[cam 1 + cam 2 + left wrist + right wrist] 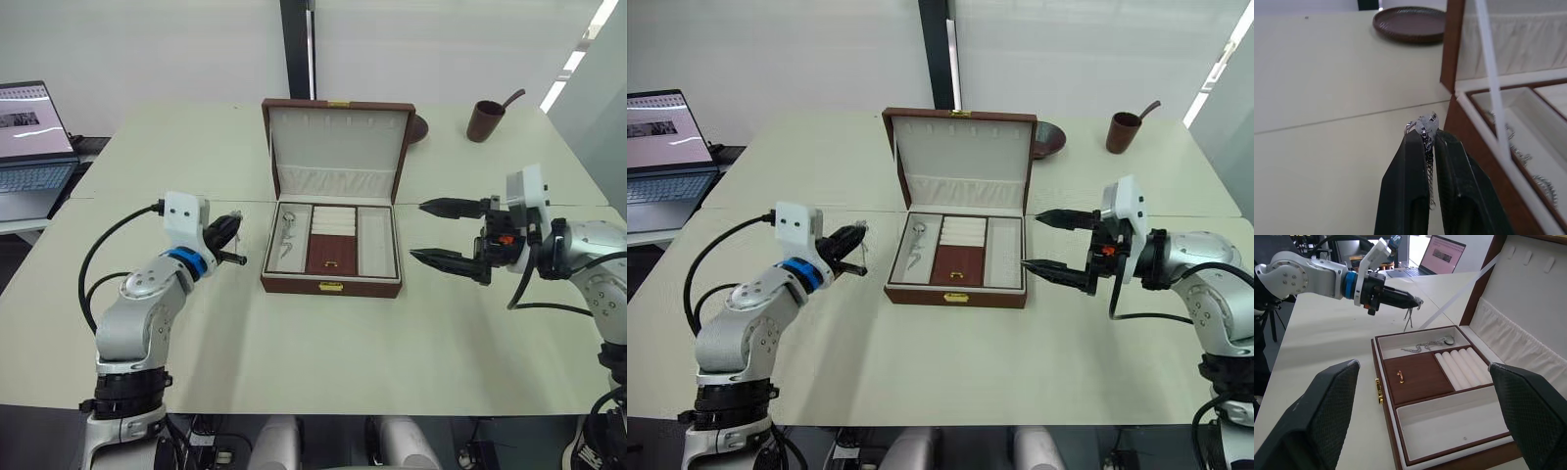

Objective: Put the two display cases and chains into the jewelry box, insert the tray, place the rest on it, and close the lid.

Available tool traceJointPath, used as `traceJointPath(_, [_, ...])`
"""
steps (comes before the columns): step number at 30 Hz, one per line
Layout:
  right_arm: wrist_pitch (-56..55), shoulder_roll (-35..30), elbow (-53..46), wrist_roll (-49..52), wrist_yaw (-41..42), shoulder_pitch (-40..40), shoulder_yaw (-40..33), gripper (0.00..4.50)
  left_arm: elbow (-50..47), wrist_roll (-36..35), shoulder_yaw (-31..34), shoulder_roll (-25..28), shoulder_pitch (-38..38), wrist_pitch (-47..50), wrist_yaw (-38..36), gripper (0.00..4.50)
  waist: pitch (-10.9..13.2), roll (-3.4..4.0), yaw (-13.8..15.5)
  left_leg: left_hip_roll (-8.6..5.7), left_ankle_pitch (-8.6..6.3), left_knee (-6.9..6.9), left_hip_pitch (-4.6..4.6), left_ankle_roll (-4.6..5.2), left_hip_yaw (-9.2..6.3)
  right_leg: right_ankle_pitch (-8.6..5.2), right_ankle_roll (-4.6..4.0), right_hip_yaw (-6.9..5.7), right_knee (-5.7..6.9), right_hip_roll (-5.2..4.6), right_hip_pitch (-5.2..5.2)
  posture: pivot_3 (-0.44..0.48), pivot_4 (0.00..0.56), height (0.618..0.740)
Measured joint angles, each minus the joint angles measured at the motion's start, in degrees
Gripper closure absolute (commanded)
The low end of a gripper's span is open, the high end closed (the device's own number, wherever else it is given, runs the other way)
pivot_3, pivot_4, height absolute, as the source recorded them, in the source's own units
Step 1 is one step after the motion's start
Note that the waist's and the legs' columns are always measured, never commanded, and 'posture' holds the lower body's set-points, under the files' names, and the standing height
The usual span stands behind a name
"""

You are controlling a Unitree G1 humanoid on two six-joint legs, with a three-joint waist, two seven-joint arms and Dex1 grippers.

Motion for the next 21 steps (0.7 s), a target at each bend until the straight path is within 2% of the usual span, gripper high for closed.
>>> traceJointPath(3, [0.0, -0.5, -0.2, 0.0, -0.6, 1.4, -1.1, 0.0, -2.8, -2.2, -0.2, 2.3, -2.5, 2.6, -2.0, 4.5, 0.0, 0.0, 0.0, -0.01, 0.0, 0.0, -0.01, 0.0, 0.03, 0.0, 0.0, 0.03, 0.0, 0.0, -0.02, 0.0, 0.15, 0.74])
traceJointPath(11, [0.0, -0.9, -2.5, 0.0, -3.6, 5.8, -4.3, 0.0, -4.6, -6.3, -5.1, 4.3, -11.3, 6.5, -8.1, 4.5, 0.0, -0.01, 0.0, -0.03, 0.0, 0.02, -0.1, -0.01, 0.11, 0.0, 0.0, -0.02, 0.0, 0.02, -0.04, 0.0, 0.15, 0.74])
traceJointPath(17, [0.1, -1.0, -5.0, 0.1, -6.2, 9.0, -7.0, 0.0, -2.3, -7.3, -9.7, 3.7, -16.9, 6.3, -12.1, 4.5, 0.0, -0.01, 0.0, -0.03, 0.01, 0.02, -0.09, -0.01, 0.14, 0.0, 0.01, -0.02, 0.0, 0.04, -0.05, 0.0, 0.15, 0.74])
traceJointPath(21, [0.4, -1.0, -7.5, 0.6, -8.4, 12.8, -9.2, 0.0, 4.5, -6.0, -14.1, -0.2, -21.2, 3.9, -15.1, 4.5, 0.0, -0.02, 0.1, -0.06, 0.01, 0.05, -0.11, -0.01, 0.15, -0.01, 0.01, -0.02, 0.0, 0.04, -0.04, 0.0, 0.15, 0.74])
